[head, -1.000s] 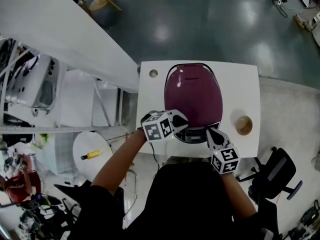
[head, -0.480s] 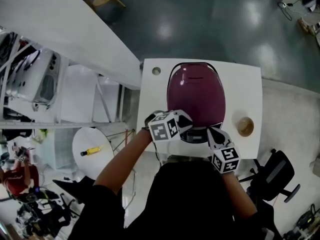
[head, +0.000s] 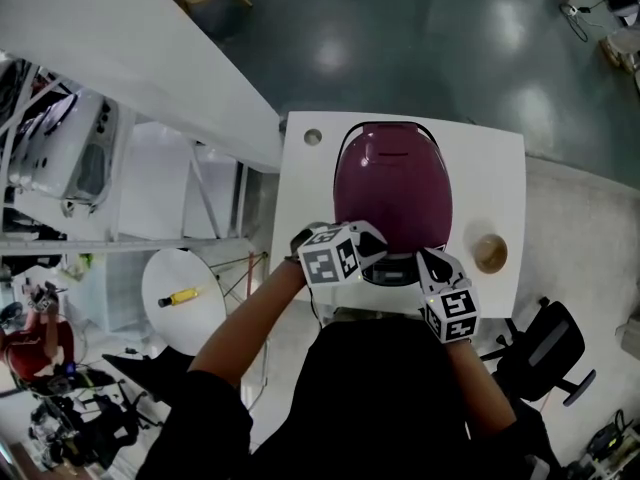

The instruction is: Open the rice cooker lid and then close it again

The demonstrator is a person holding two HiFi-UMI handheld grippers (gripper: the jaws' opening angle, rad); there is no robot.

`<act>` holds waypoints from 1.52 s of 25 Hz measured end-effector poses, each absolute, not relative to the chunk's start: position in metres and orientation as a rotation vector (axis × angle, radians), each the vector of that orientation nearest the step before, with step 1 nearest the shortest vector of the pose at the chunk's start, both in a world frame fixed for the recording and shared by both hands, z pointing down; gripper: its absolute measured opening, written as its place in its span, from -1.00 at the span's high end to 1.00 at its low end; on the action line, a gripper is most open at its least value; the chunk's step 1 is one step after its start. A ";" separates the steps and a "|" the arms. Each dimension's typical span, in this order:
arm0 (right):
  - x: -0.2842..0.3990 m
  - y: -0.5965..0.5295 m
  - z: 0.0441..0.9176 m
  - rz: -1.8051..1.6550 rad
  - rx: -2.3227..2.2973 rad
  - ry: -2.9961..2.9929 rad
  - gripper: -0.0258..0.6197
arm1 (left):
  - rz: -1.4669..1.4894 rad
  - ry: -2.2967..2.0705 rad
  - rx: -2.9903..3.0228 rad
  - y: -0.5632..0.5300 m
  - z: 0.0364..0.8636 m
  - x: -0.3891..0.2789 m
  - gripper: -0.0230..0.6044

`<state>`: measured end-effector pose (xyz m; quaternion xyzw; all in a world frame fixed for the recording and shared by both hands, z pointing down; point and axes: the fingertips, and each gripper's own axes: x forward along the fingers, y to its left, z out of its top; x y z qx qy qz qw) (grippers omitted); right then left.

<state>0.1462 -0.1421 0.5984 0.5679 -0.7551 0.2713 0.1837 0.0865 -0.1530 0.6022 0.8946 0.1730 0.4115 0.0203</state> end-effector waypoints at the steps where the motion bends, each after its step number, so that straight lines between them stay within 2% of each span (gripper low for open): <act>1: 0.147 -0.143 0.597 0.755 1.602 -2.131 0.92 | 1.268 0.532 2.770 -0.153 0.602 0.087 0.91; 17: 0.151 -0.153 0.600 0.742 1.492 -2.057 0.92 | 1.273 0.621 2.704 -0.149 0.606 0.086 0.91; 24: 0.155 -0.152 0.604 0.910 1.498 -2.095 0.92 | 1.247 0.581 2.882 -0.143 0.605 0.084 0.91; 33: 0.144 -0.147 0.564 0.933 1.586 -2.298 0.92 | 0.720 0.307 2.791 -0.170 0.565 0.076 0.91; 38: 0.147 -0.129 0.543 0.933 1.711 -2.279 0.92 | 0.558 0.066 2.850 -0.165 0.539 0.055 0.91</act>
